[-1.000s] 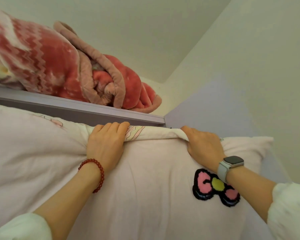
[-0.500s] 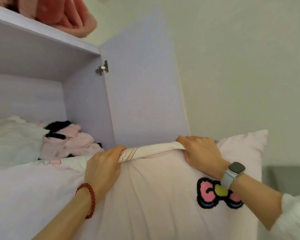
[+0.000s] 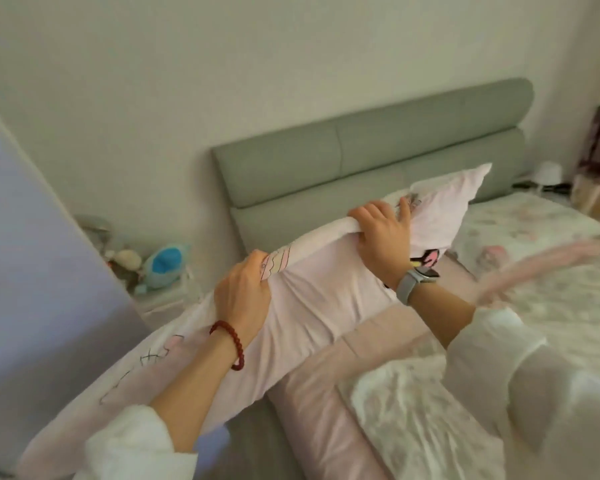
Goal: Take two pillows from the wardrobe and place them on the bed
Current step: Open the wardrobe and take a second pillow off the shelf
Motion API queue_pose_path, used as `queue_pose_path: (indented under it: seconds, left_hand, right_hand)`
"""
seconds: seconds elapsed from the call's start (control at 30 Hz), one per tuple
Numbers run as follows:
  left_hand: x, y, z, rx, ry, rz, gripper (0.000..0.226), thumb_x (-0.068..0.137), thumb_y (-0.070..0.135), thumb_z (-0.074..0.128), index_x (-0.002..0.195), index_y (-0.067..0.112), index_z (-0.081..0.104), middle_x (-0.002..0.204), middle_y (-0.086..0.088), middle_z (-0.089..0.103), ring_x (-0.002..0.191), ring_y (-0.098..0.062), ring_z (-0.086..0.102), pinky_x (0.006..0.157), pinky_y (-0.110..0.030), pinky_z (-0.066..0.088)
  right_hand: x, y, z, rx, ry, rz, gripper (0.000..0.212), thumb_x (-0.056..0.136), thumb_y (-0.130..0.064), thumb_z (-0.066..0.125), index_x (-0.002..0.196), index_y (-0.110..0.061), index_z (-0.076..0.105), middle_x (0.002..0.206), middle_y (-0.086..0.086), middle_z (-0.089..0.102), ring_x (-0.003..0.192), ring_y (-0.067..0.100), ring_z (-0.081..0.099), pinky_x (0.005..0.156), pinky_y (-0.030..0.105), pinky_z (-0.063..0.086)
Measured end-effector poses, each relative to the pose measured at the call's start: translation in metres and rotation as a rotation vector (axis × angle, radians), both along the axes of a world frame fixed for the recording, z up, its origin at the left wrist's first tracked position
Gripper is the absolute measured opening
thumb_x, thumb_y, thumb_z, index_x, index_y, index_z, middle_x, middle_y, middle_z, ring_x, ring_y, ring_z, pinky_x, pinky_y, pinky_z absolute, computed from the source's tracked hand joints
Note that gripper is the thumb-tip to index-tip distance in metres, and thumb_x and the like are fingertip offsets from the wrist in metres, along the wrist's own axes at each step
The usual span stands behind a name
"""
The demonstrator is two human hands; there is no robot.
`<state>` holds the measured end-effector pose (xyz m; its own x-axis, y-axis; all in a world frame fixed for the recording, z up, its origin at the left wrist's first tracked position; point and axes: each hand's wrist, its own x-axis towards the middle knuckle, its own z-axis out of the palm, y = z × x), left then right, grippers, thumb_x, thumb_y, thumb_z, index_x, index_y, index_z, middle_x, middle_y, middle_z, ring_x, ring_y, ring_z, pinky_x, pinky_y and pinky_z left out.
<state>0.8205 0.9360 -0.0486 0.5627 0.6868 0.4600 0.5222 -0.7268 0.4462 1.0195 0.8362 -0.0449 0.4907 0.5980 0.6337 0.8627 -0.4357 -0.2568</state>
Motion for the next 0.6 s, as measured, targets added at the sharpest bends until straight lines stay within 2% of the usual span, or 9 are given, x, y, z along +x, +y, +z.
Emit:
queue_pose_path:
  seconds: [0.1, 0.17, 0.23, 0.3, 0.4, 0.53, 0.6]
  left_hand:
    - [0.068, -0.046, -0.028, -0.091, 0.005, -0.187, 0.015, 0.079, -0.001, 0.051, 0.09, 0.007, 0.055, 0.086, -0.019, 0.063, 0.08, -0.038, 0.055, 0.061, -0.038, 0.038]
    - [0.102, -0.078, -0.049, -0.154, 0.06, -0.372, 0.004, 0.084, 0.009, 0.055, 0.087, 0.009, 0.057, 0.085, -0.016, 0.065, 0.081, -0.035, 0.057, 0.062, -0.037, 0.041]
    - [0.127, -0.103, -0.067, -0.179, 0.169, -0.529, 0.012, 0.089, 0.019, 0.05, 0.091, 0.014, 0.061, 0.086, -0.01, 0.068, 0.083, -0.032, 0.06, 0.062, -0.033, 0.042]
    - [0.14, -0.116, -0.08, -0.174, 0.234, -0.587, 0.018, 0.09, 0.021, 0.046, 0.099, 0.016, 0.06, 0.096, -0.008, 0.069, 0.09, -0.031, 0.06, 0.07, -0.033, 0.043]
    - [0.138, -0.105, -0.095, -0.147, 0.309, -0.572, 0.029, 0.09, 0.024, 0.046, 0.117, 0.018, 0.052, 0.118, -0.003, 0.063, 0.107, -0.026, 0.056, 0.086, -0.037, 0.045]
    - [0.103, -0.057, -0.101, -0.121, 0.314, -0.417, 0.03, 0.091, 0.023, 0.045, 0.12, 0.017, 0.051, 0.12, -0.006, 0.06, 0.107, -0.027, 0.055, 0.086, -0.04, 0.044]
    - [0.074, -0.026, -0.096, -0.073, 0.309, -0.306, 0.03, 0.091, 0.022, 0.044, 0.118, 0.017, 0.053, 0.118, -0.007, 0.061, 0.105, -0.028, 0.055, 0.085, -0.04, 0.044]
  right_hand:
    - [0.039, -0.071, -0.026, -0.006, 0.057, -0.233, 0.033, 0.076, 0.004, 0.045, 0.102, -0.008, 0.061, 0.106, 0.011, 0.065, 0.121, 0.03, 0.047, 0.112, 0.061, 0.007]
    - [0.053, -0.118, -0.045, -0.094, 0.137, -0.393, 0.039, 0.075, 0.006, 0.042, 0.107, -0.009, 0.058, 0.114, 0.01, 0.063, 0.13, 0.028, 0.038, 0.112, 0.06, 0.001]
    - [0.057, -0.158, -0.064, -0.227, 0.278, -0.507, 0.045, 0.074, 0.004, 0.041, 0.112, -0.013, 0.056, 0.123, 0.006, 0.058, 0.134, 0.024, 0.032, 0.11, 0.061, -0.005]
    - [0.053, -0.181, -0.078, -0.339, 0.446, -0.544, 0.047, 0.075, 0.001, 0.042, 0.115, -0.019, 0.055, 0.129, 0.005, 0.054, 0.133, 0.023, 0.032, 0.11, 0.063, -0.003]
    - [0.043, -0.182, -0.091, -0.396, 0.608, -0.518, 0.043, 0.079, -0.004, 0.04, 0.117, -0.019, 0.054, 0.132, 0.008, 0.051, 0.129, 0.028, 0.036, 0.111, 0.062, 0.01]
    - [0.019, -0.132, -0.095, -0.358, 0.661, -0.382, 0.041, 0.083, -0.005, 0.035, 0.118, -0.016, 0.053, 0.129, 0.012, 0.052, 0.119, 0.033, 0.046, 0.103, 0.05, 0.033]
    - [0.0, -0.093, -0.094, -0.334, 0.66, -0.251, 0.04, 0.084, -0.005, 0.035, 0.118, -0.015, 0.053, 0.127, 0.013, 0.053, 0.115, 0.034, 0.049, 0.097, 0.045, 0.04]
